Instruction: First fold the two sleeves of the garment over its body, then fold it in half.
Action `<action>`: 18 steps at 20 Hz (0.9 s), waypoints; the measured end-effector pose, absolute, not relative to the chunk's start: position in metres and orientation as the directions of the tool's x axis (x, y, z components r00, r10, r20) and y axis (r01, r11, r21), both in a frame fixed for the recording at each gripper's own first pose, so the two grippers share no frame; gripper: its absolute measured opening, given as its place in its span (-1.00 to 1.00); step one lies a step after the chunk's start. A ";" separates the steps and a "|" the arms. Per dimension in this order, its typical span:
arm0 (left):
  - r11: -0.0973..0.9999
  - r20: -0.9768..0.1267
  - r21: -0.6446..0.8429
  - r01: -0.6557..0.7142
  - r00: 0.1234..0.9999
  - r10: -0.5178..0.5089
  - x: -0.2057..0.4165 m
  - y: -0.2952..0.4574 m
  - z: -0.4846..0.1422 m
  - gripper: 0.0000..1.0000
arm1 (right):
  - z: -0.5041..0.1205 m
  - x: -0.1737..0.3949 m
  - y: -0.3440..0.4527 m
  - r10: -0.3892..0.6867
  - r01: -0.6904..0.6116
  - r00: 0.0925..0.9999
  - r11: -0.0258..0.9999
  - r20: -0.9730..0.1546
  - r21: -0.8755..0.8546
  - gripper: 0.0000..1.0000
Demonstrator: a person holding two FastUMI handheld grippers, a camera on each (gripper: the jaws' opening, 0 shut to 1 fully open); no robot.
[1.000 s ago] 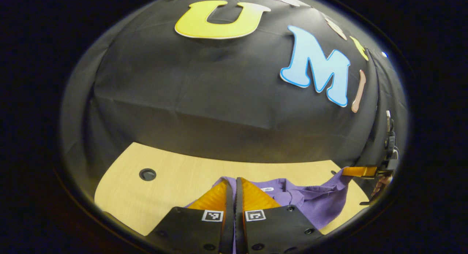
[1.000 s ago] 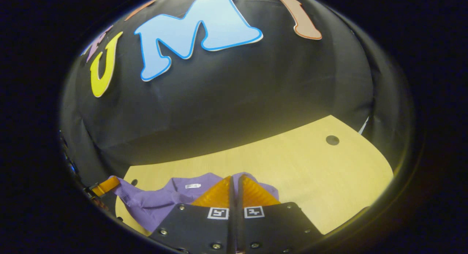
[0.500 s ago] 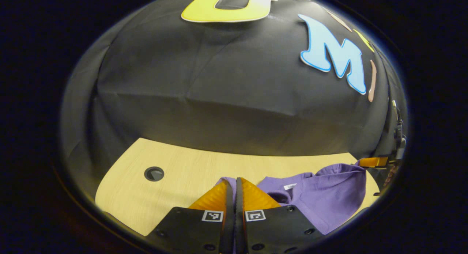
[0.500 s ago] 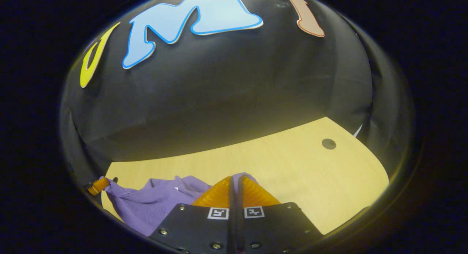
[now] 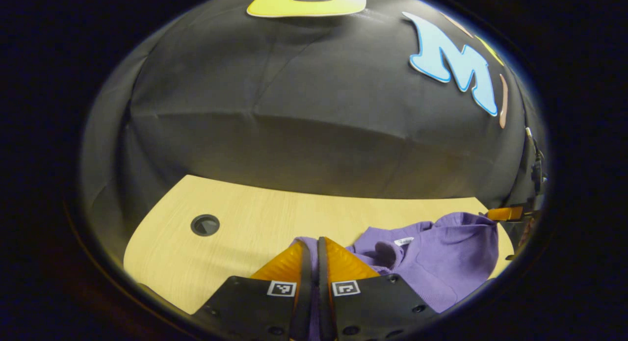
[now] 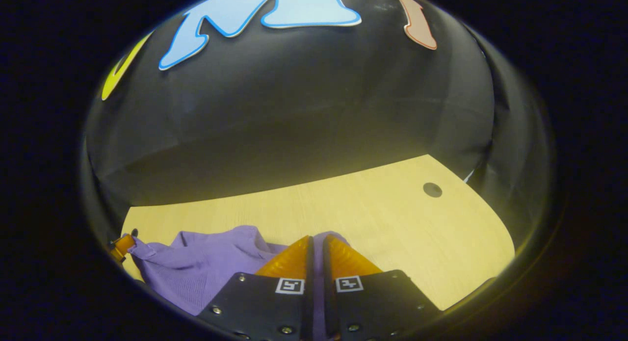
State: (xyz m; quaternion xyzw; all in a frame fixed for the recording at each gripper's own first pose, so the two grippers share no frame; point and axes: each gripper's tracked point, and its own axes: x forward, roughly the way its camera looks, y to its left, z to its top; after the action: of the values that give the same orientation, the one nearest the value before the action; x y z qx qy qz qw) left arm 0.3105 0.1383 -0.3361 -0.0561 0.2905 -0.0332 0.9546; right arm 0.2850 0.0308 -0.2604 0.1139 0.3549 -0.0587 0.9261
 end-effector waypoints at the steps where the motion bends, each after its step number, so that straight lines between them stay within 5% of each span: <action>1: 0.992 -0.551 -0.122 0.031 0.829 -0.094 0.310 0.137 -0.335 -0.72 | -0.259 0.283 0.031 -0.030 0.188 0.740 0.968 -0.672 0.164 -0.81; 6: 0.992 -0.555 -0.129 0.008 0.828 -0.079 0.301 0.134 -0.326 -0.54 | -0.245 0.275 0.033 -0.036 0.168 0.758 0.975 -0.651 0.142 -0.53; 8: 0.993 -0.545 -0.122 -0.006 0.836 -0.062 0.294 0.135 -0.317 -0.09 | -0.235 0.273 0.035 -0.019 0.146 0.774 0.978 -0.633 0.150 -0.19; 9: 0.993 -0.530 -0.119 -0.009 0.846 -0.056 0.293 0.135 -0.308 0.04 | -0.230 0.271 0.034 -0.015 0.136 0.780 0.980 -0.626 0.145 0.23; 12: 0.994 -0.493 -0.110 -0.020 0.869 -0.037 0.285 0.130 -0.284 0.55 | -0.213 0.263 0.028 -0.012 0.104 0.808 0.987 -0.590 0.122 0.58; 13: 0.995 -0.482 -0.102 -0.023 0.876 -0.029 0.281 0.128 -0.276 0.72 | -0.205 0.259 0.026 -0.013 0.096 0.821 0.989 -0.571 0.115 0.84; 15: 0.996 -0.454 -0.083 -0.024 0.891 -0.017 0.270 0.121 -0.258 0.96 | -0.188 0.250 0.022 -0.015 0.082 0.848 0.991 -0.530 0.103 0.89; 18: 0.998 -0.411 -0.050 -0.043 0.911 0.019 0.252 0.110 -0.230 0.91 | -0.159 0.228 0.015 -0.013 0.064 0.884 0.994 -0.467 0.093 0.92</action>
State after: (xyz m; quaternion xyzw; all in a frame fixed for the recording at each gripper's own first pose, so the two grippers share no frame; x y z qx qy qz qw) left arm 0.2518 0.1095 -0.2303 -0.0288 0.2100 0.0160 0.9771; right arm 0.2278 0.0150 -0.1585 0.0527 0.2401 -0.0198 0.9691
